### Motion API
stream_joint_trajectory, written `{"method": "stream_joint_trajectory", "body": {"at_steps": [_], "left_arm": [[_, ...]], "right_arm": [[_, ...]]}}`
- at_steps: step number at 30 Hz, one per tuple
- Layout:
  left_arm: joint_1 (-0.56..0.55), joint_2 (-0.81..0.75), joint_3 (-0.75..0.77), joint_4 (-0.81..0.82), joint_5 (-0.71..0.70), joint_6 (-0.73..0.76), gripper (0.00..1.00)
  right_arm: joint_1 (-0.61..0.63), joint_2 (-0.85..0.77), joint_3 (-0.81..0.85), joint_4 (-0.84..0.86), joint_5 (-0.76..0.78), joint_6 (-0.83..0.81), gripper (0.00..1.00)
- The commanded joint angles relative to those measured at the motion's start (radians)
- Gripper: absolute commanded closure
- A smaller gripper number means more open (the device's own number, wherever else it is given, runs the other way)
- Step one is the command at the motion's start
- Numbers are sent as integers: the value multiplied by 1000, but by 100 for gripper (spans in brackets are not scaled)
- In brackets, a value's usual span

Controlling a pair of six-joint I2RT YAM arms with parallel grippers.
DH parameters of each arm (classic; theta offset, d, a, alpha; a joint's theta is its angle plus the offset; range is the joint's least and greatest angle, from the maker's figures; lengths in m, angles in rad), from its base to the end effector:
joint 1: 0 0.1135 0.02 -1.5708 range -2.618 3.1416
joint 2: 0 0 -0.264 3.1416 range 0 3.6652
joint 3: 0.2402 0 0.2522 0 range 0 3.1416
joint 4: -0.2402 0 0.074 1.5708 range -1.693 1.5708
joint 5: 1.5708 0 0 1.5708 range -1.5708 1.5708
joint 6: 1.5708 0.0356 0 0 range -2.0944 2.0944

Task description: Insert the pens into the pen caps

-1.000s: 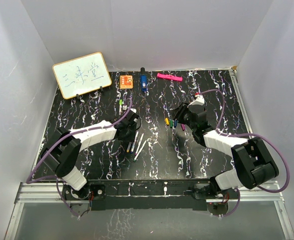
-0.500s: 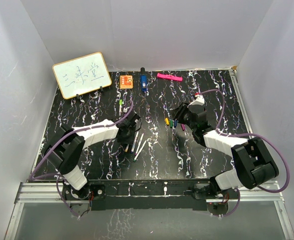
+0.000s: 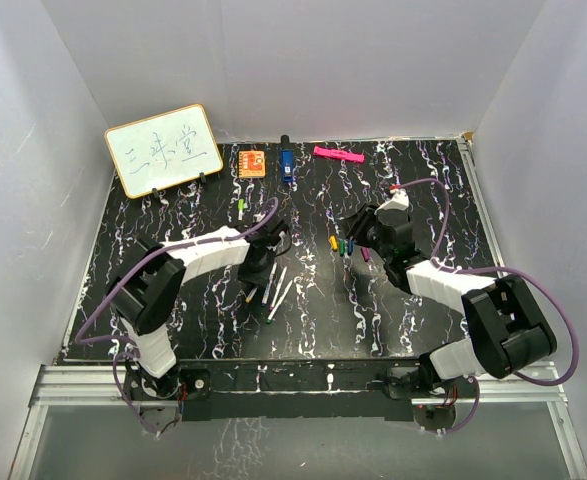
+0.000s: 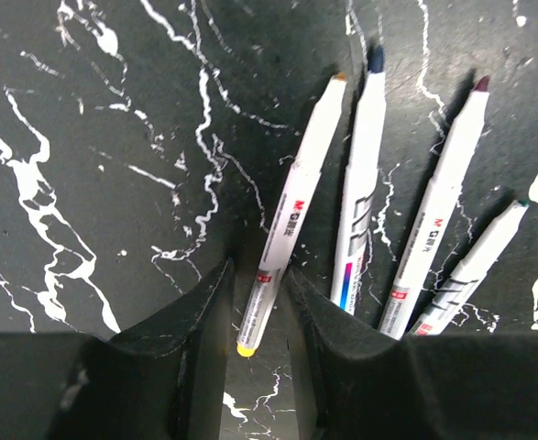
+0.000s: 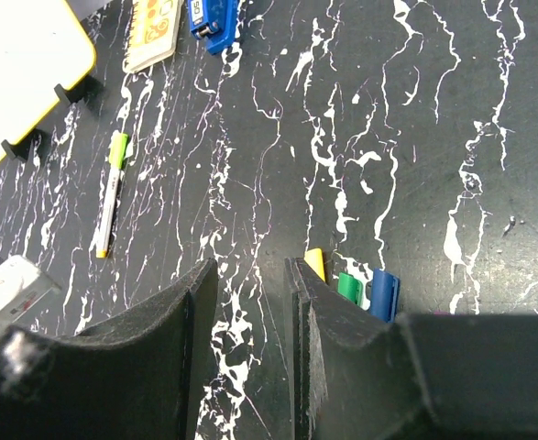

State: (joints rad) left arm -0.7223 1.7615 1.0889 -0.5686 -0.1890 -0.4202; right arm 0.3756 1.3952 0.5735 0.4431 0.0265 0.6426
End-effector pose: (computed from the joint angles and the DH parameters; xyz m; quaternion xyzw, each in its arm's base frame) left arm 0.2552 -0.2160 0.1639 0.1325 0.9732 -0.0100 0.1877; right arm 0.2668 0.1042 0.1944 0.1175 0.8191 0.2640 0.4955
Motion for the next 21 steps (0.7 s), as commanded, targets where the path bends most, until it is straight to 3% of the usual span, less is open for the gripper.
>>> {"method": "stream_joint_trajectory", "body": {"at_steps": [1, 14, 21], "left_arm": [[-5, 71, 50, -62, 42, 64, 74], [-1, 128, 47, -71, 66, 108, 77], [13, 132, -24, -29, 96, 99, 99]], "right_arm": [[0, -38, -2, 68, 16, 5, 67], [-1, -48, -9, 68, 30, -3, 67], [-1, -41, -5, 72, 27, 0, 67]]}}
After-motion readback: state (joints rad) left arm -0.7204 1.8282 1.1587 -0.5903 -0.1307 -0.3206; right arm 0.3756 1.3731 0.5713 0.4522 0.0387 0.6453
